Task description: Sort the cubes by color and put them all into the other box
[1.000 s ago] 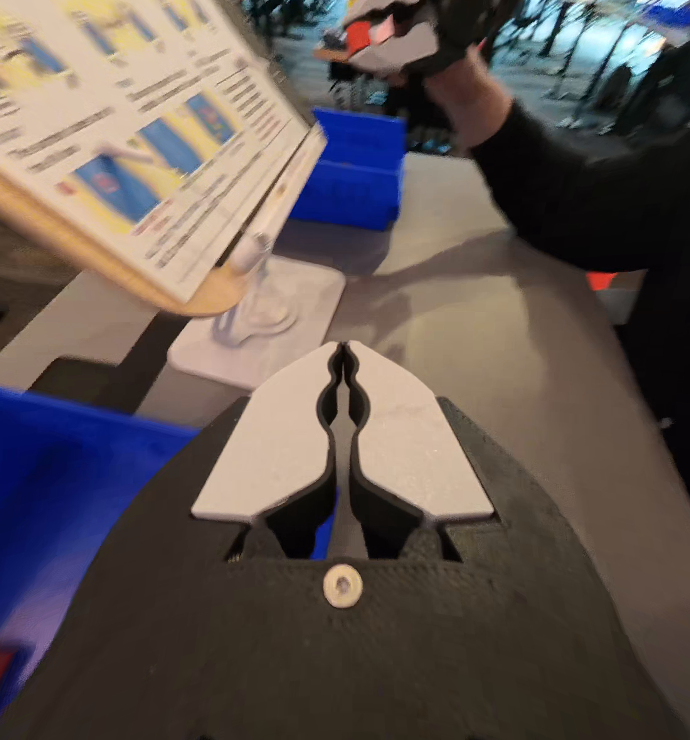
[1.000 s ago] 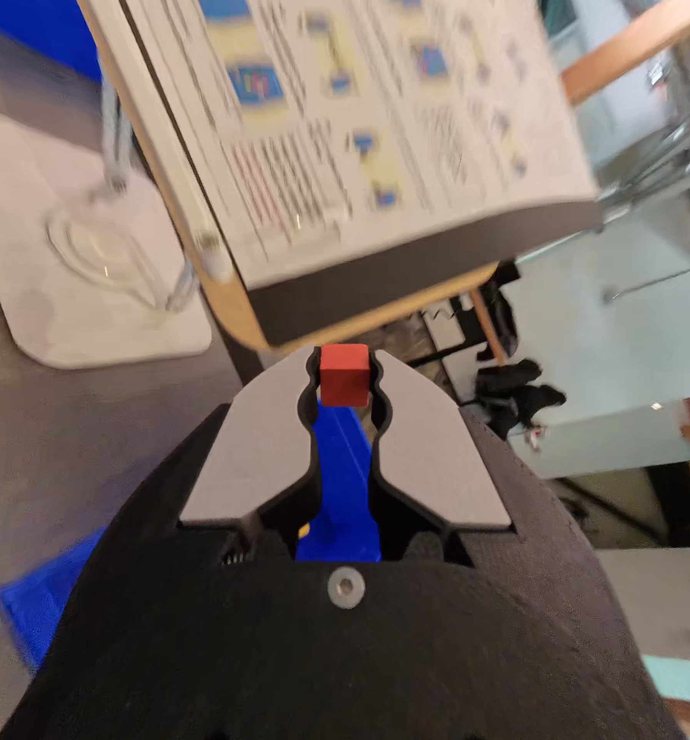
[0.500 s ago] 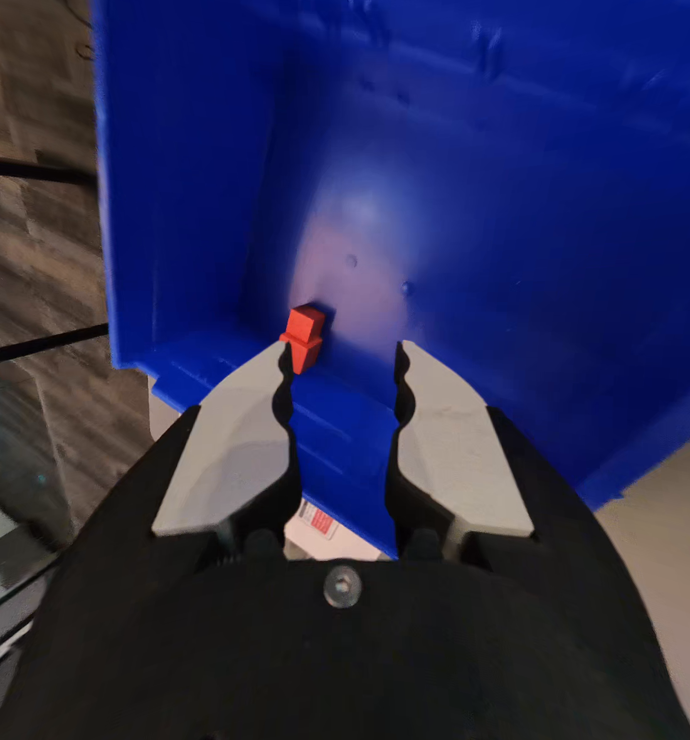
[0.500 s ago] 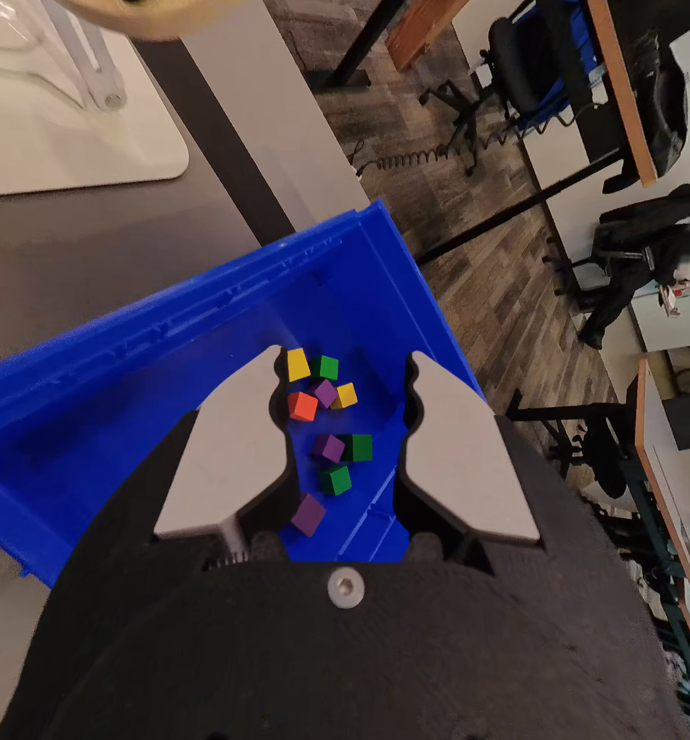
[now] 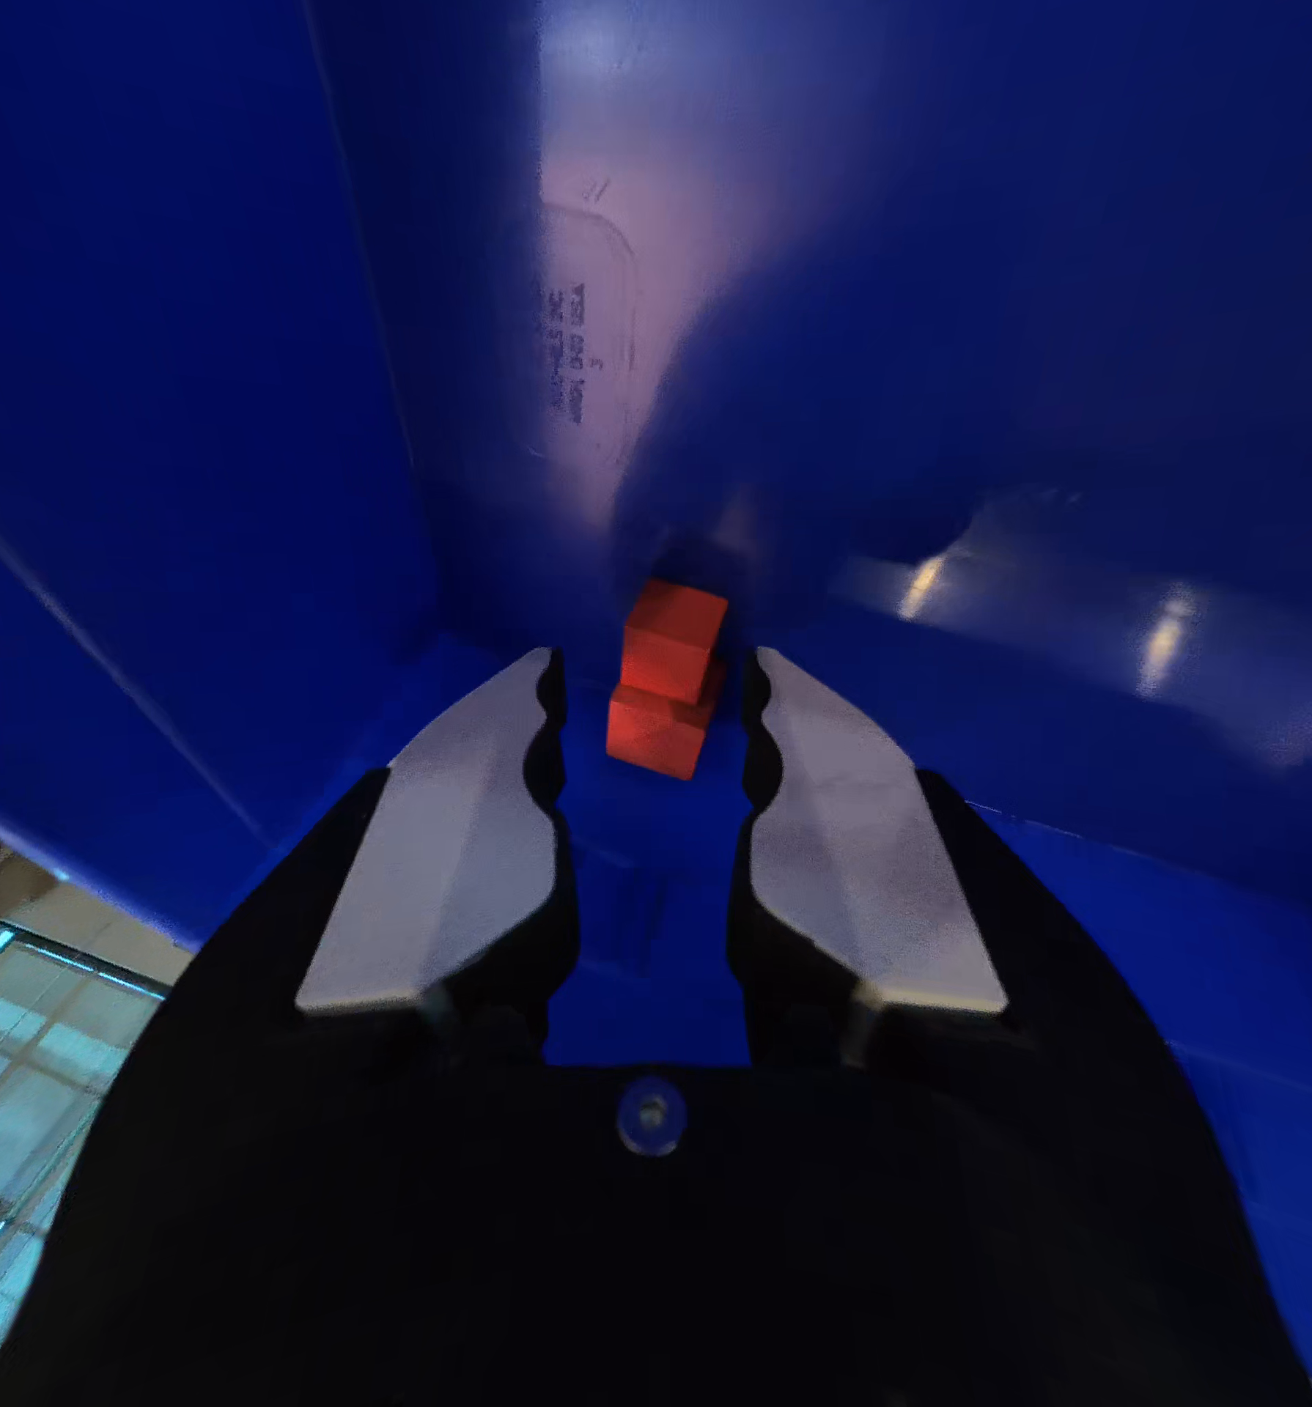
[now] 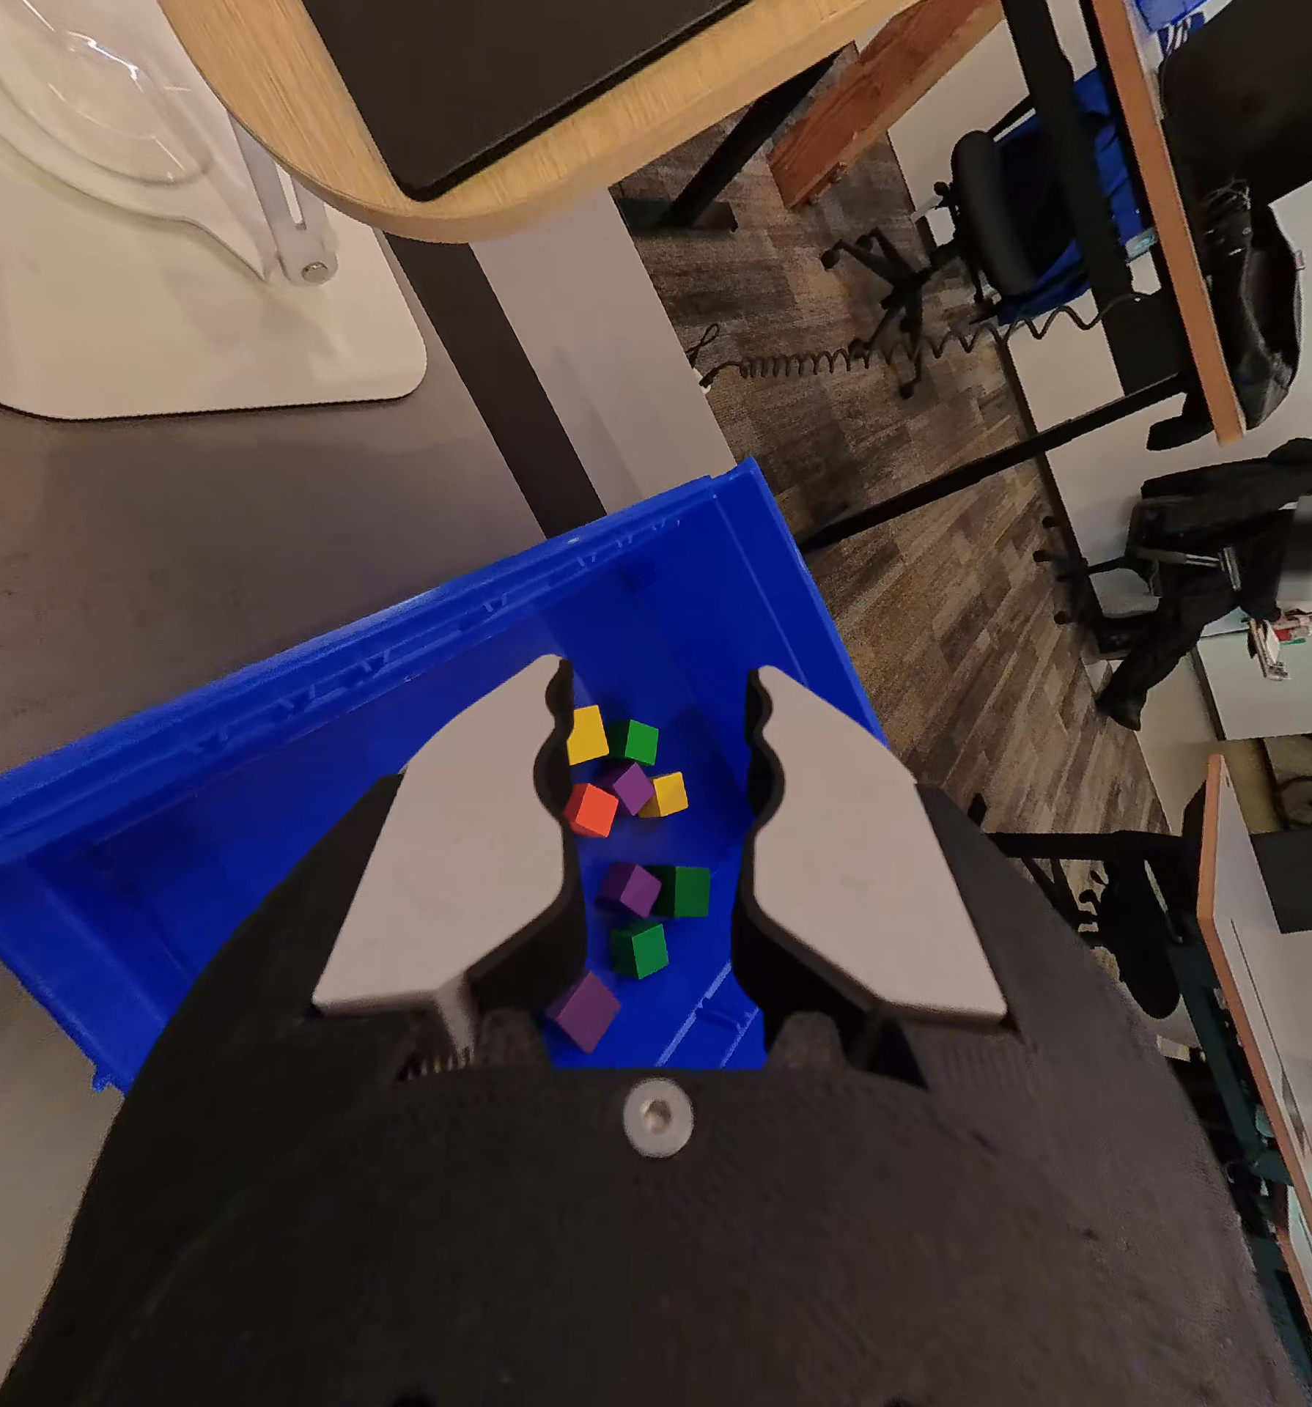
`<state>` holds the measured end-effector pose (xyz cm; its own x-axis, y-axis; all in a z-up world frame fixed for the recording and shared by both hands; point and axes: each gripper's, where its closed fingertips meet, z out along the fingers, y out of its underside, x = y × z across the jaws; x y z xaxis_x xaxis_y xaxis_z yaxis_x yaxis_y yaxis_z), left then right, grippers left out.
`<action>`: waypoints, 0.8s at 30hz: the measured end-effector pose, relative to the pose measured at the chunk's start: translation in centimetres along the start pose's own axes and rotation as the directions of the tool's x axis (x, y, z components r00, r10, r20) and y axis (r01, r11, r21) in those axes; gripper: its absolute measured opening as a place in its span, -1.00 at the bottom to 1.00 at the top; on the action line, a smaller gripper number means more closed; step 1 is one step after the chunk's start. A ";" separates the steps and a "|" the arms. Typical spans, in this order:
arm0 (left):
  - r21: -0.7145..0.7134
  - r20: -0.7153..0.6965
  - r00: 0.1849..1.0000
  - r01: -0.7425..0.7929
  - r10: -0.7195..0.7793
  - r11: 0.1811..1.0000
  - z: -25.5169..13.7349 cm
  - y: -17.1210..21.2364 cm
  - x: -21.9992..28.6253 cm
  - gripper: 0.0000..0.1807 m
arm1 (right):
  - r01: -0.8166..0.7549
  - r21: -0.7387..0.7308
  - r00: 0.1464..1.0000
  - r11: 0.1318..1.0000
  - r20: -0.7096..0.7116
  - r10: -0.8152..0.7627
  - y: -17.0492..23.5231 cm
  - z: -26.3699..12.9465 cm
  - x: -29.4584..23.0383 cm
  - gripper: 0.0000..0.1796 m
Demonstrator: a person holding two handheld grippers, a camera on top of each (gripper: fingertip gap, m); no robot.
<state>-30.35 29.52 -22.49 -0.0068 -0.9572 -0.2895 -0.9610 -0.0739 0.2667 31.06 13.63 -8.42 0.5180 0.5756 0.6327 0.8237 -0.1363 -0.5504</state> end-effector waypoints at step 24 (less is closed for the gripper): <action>0.720 -0.401 0.915 0.286 0.043 0.632 -19.0 -6.5 11.4 -0.76 | 0.394 0.465 0.910 0.793 -0.076 -0.408 -18.7 -8.2 -10.7 -0.63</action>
<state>-18.92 13.73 -10.04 0.0637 -0.9913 0.1150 -0.8088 -0.1188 -0.5759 12.01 3.38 -0.46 0.1533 0.5181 0.8415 0.7502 0.4933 -0.4404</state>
